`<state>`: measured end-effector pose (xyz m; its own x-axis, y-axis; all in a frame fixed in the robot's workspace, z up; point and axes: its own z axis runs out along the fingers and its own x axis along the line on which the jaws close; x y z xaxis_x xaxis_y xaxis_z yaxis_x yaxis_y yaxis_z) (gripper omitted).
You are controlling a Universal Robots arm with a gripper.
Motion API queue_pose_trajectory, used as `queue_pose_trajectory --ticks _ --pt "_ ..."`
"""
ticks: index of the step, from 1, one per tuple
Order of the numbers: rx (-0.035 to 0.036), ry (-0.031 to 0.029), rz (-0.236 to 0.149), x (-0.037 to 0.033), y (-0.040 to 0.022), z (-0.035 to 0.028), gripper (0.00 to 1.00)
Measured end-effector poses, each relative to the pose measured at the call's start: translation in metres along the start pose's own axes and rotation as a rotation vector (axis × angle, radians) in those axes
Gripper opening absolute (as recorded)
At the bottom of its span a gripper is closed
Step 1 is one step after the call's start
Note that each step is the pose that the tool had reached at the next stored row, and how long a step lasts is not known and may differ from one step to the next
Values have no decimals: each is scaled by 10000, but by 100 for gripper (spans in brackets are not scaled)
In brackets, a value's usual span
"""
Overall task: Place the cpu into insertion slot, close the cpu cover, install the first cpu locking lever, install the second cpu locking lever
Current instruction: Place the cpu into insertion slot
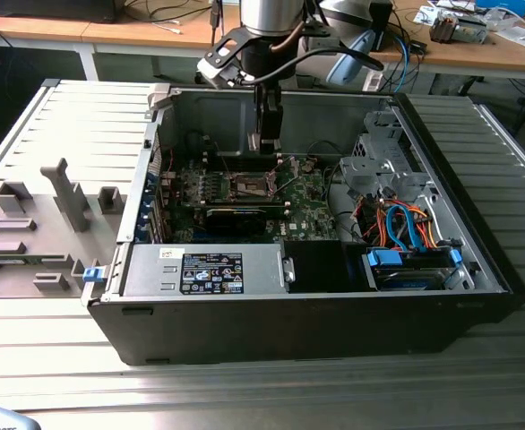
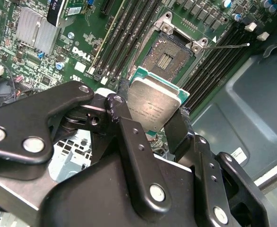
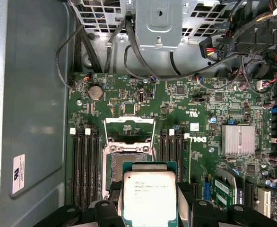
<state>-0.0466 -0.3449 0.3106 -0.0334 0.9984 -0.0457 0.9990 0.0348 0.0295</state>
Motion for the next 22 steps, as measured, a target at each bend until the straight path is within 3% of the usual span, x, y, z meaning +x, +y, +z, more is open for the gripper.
queue_pose_trajectory --ticks 22 --pt "0 0 0 3 -2 75 55"
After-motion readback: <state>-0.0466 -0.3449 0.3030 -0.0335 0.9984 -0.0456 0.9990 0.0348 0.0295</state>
